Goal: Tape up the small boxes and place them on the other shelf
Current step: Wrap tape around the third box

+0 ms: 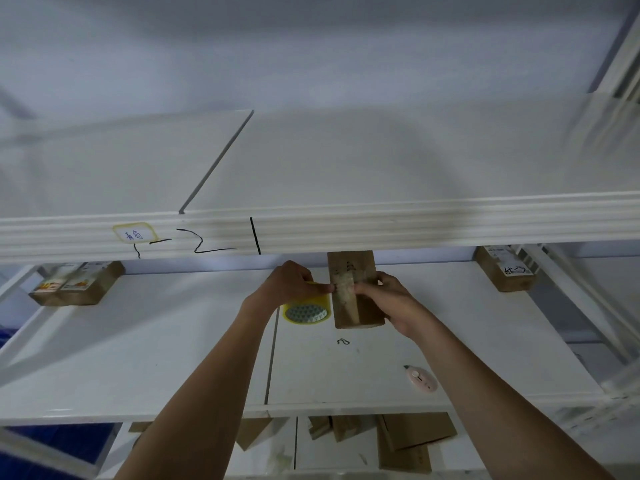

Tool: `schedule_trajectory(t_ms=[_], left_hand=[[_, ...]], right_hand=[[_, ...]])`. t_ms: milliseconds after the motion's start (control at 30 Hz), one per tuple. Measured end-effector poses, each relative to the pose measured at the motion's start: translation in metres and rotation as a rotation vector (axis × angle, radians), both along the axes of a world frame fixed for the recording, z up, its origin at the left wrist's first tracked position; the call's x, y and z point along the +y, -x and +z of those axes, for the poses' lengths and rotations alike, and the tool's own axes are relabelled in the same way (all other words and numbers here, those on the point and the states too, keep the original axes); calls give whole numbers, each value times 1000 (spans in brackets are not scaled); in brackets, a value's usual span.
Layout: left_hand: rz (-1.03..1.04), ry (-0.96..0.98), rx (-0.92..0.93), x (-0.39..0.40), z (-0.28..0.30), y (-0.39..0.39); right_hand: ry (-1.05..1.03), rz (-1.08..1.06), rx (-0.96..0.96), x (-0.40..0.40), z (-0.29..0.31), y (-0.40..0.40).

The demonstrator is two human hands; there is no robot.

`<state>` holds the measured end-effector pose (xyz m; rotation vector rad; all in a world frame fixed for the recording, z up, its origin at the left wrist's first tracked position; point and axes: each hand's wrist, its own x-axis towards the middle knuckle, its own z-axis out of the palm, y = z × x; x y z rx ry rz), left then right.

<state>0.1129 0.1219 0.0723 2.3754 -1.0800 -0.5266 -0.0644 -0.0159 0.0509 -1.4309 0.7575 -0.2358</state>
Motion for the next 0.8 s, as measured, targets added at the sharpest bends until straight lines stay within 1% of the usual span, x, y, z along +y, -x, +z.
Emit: schedule_trajectory(t_ms=[100, 200, 333, 433, 533, 600, 667, 800], left_hand=[[1, 63, 56, 0, 1, 1], [-9, 121, 18, 0, 6, 2], [-75, 84, -40, -5, 9, 4], [-71, 52, -88, -6, 6, 7], [-53, 106, 18, -2, 3, 6], [-97, 93, 85, 3, 2, 2], [-125, 71, 115, 7, 1, -2], [-103, 86, 125, 6, -1, -3]], right_hand=[[-100, 50, -36, -3, -1, 2], [-161, 126, -71, -2, -1, 2], [-84, 168, -27, 9, 6, -2], [-40, 120, -7, 6, 5, -4], [-17, 105, 18, -1, 3, 0], [-5, 86, 31, -6, 3, 6], [-2, 100, 34, -9, 4, 13], [5, 128, 65, -11, 3, 18]])
